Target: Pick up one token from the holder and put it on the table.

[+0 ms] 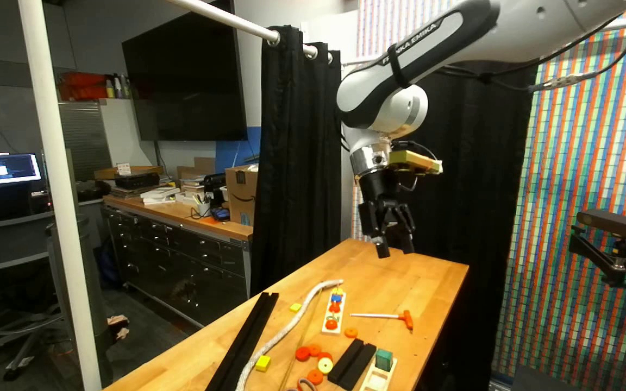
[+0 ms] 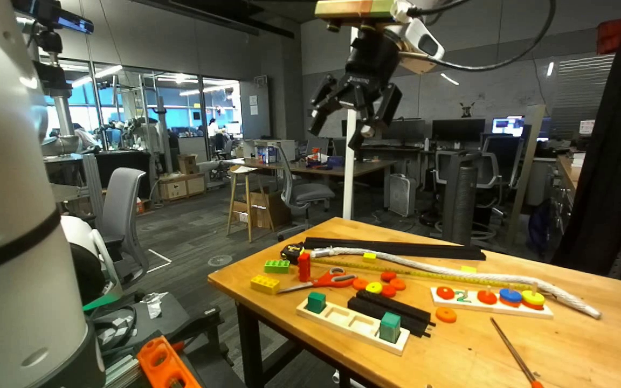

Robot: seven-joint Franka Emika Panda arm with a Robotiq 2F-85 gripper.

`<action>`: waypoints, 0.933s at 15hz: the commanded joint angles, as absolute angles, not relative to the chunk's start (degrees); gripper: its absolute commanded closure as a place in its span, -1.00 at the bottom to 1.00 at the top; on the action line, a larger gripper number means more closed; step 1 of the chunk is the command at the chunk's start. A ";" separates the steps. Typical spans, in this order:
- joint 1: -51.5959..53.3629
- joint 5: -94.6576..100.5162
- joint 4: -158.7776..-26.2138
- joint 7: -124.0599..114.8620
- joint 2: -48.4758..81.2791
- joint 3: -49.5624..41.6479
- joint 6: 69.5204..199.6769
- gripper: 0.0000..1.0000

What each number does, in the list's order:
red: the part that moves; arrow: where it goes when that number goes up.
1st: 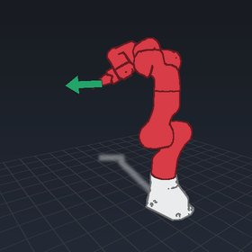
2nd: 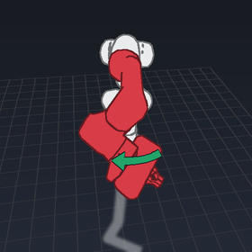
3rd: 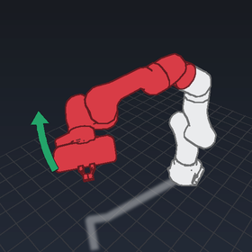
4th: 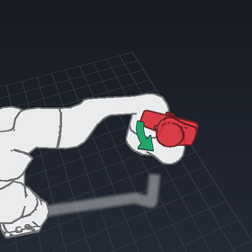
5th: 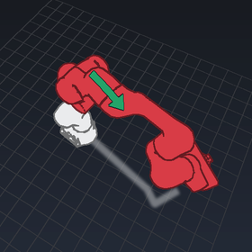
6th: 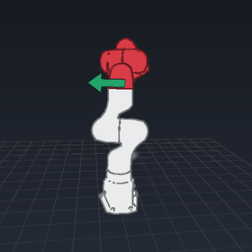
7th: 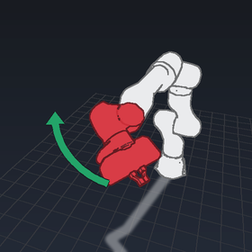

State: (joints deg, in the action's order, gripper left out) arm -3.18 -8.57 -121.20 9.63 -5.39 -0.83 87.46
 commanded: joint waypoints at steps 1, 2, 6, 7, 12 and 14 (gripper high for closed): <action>-1.03 -4.27 -131.20 15.73 -19.56 -0.42 82.88 -1.00; -0.44 -3.04 -133.42 17.01 -22.84 -0.41 82.08 -1.00; 1.59 1.98 -142.48 19.33 -35.94 -0.68 86.40 -1.00; 2.16 1.93 -144.39 19.00 -39.13 -0.72 87.20 -1.00; 3.50 0.55 -152.67 17.57 -54.10 -1.70 91.96 -1.00; 4.00 0.28 -155.10 17.52 -58.78 -2.20 94.20 -1.00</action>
State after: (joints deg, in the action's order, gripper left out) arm 2.32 0.82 -149.92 18.19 -49.41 -0.89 90.18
